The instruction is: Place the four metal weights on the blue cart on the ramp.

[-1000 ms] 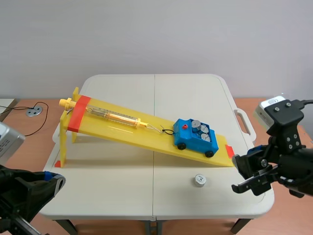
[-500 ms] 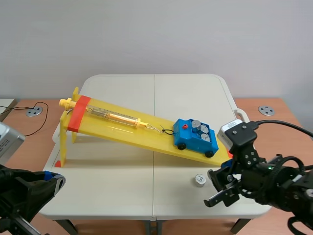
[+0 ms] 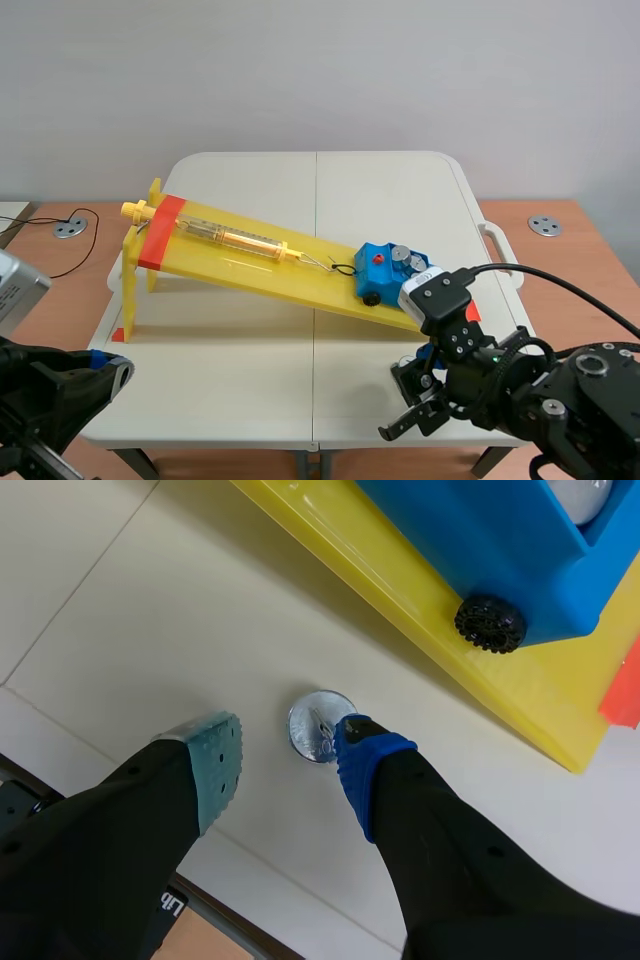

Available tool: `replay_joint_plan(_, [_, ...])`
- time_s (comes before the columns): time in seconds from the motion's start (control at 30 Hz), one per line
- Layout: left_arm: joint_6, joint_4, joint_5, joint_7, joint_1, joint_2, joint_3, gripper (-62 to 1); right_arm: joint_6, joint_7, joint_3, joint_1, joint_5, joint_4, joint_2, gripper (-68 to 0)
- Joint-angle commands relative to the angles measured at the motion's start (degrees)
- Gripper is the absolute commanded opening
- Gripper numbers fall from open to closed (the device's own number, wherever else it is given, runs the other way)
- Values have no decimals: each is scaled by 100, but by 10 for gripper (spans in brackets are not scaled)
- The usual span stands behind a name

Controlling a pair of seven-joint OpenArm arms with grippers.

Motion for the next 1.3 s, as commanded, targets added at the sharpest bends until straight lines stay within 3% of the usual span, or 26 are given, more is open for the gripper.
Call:
replay_joint_plan(0.0, [-105,245,-439,-546,-114,44,-72,-580,-219,767,-28,546,48,348,46,-444])
replay_joint_plan(0.67, [-105,245,-439,-546,-111,44,-72,-580,-299,920,-310,826,-76,-348,-20,-448])
replay_joint_plan(0.97, [-105,245,-439,-546,-111,44,-72,-580,-306,870,-310,824,-76,-566,-17,-548])
replay_joint_plan(1.2, [-105,245,-439,-546,-114,44,-72,-580,-343,745,-310,824,-76,-647,-13,-671])
replay_joint_plan(1.27, [-105,245,-439,-546,-114,44,-72,-580,-341,748,-308,824,-66,-645,4,-669])
